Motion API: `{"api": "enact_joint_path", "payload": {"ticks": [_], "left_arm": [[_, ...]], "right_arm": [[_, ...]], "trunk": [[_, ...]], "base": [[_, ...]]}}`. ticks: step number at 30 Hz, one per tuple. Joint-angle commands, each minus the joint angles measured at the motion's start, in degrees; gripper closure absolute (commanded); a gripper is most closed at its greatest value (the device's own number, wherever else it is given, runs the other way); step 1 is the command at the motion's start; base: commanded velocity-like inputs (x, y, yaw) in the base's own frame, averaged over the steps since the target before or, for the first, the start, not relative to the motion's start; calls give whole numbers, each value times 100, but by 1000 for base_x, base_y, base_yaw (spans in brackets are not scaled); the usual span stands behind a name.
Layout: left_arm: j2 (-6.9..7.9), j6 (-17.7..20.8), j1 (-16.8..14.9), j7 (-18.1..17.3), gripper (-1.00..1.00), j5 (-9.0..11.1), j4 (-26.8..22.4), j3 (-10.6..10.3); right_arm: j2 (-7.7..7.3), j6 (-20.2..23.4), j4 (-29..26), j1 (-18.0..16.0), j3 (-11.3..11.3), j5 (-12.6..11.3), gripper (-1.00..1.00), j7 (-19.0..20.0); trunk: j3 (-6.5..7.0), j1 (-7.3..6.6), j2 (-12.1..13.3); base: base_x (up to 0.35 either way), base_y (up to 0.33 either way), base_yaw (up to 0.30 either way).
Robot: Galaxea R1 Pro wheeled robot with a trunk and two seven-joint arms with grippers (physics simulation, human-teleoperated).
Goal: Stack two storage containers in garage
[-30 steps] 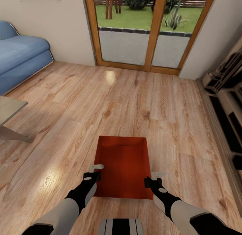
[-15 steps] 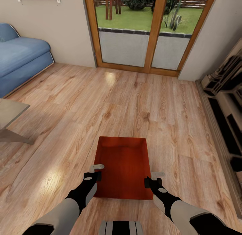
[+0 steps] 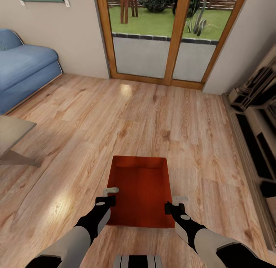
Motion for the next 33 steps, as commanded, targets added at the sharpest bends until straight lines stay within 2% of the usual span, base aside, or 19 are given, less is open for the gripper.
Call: {"api": "enact_joint_path", "payload": {"ticks": [1,33], "left_arm": [[46,48,1,67,100,-63,-12,8],[46,45,1,67,100,-63,-9,8]], "right_arm": [[0,-34,5,-4,-16,-106,100,-42],[31,-41,5,-4,-16,-97,100,-33]], "trunk": [[15,-23,40],[590,-726,1324]], "base": [[0,0,0],[0,0,0]]}}
